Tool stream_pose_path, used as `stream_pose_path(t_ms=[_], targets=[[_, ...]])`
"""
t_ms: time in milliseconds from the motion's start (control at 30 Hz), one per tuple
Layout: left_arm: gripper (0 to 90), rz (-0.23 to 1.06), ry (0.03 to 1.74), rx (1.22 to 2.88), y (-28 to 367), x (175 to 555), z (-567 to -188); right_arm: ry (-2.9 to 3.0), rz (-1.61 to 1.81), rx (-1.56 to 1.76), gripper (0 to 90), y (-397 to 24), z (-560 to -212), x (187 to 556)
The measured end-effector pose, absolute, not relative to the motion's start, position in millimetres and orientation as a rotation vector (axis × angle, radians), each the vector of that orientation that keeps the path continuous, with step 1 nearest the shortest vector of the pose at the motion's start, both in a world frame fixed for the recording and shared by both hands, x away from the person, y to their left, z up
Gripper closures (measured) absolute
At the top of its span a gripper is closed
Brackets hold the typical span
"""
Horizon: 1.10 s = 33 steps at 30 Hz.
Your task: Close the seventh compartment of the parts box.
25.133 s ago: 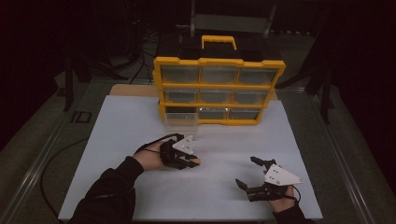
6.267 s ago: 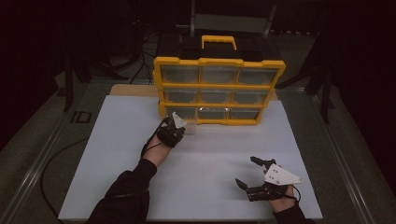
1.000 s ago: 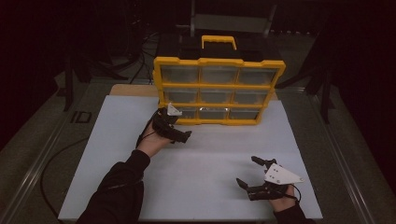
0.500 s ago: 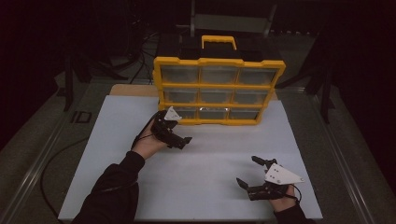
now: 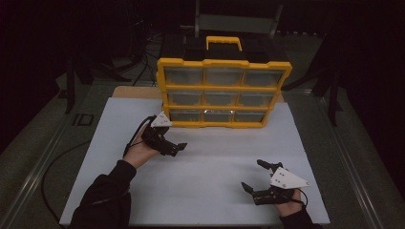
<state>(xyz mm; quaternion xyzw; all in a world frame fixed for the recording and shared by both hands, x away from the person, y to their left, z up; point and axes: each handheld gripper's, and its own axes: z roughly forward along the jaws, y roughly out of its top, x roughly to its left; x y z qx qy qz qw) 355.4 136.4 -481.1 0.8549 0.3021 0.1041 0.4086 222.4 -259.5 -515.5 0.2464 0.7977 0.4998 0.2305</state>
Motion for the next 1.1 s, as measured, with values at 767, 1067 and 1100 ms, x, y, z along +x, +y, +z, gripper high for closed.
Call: stream_pose_path(t_ms=[767,1067,1100], targets=[[0.0,0.281,0.707,2.127,167,316,-485,2.188,1.380,0.676,8.3,-259,-515,222],[0.0,0.303,0.720,2.109,181,301,-487,2.188,1.382,0.678,8.3,-259,-515,222],[0.0,0.307,0.722,2.106,183,299,-487,2.192,1.380,0.677,8.3,-259,-515,222]])
